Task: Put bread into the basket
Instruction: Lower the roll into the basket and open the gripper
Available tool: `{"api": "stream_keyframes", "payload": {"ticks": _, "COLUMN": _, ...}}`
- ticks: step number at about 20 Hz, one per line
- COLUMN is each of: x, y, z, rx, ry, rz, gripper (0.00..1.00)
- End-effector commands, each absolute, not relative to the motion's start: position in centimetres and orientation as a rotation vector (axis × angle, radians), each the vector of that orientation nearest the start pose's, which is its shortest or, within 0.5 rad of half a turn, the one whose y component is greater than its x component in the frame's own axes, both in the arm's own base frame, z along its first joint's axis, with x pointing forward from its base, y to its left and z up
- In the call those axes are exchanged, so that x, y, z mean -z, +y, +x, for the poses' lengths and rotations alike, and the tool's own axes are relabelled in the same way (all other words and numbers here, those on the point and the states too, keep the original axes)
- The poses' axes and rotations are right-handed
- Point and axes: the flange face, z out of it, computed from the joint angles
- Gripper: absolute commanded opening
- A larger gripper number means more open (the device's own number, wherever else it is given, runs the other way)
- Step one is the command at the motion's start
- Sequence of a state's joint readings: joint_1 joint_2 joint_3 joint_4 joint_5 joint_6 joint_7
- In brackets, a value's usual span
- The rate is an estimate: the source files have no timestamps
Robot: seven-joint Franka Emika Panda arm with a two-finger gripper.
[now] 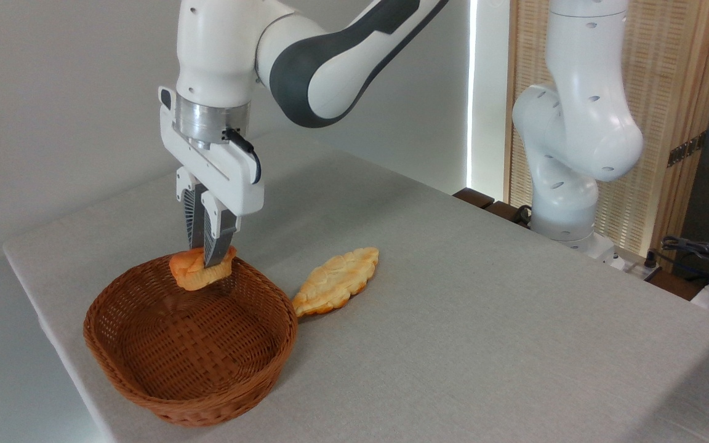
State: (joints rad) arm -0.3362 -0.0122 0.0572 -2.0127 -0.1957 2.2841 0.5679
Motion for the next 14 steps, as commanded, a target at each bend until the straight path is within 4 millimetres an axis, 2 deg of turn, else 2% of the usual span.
{"api": "stream_keyframes", "payload": {"ticks": 1, "x": -49.0, "y": -16.7, "z": 55.8, "rx": 0.518, "ry": 1.187, "rz": -3.002, "gripper": 1.00}}
{"api": "stream_keyframes", "payload": {"ticks": 14, "x": -50.1, "y": -16.6, "z": 55.9, "rx": 0.542, "ry": 1.172, "rz": -3.004, "gripper": 1.00}}
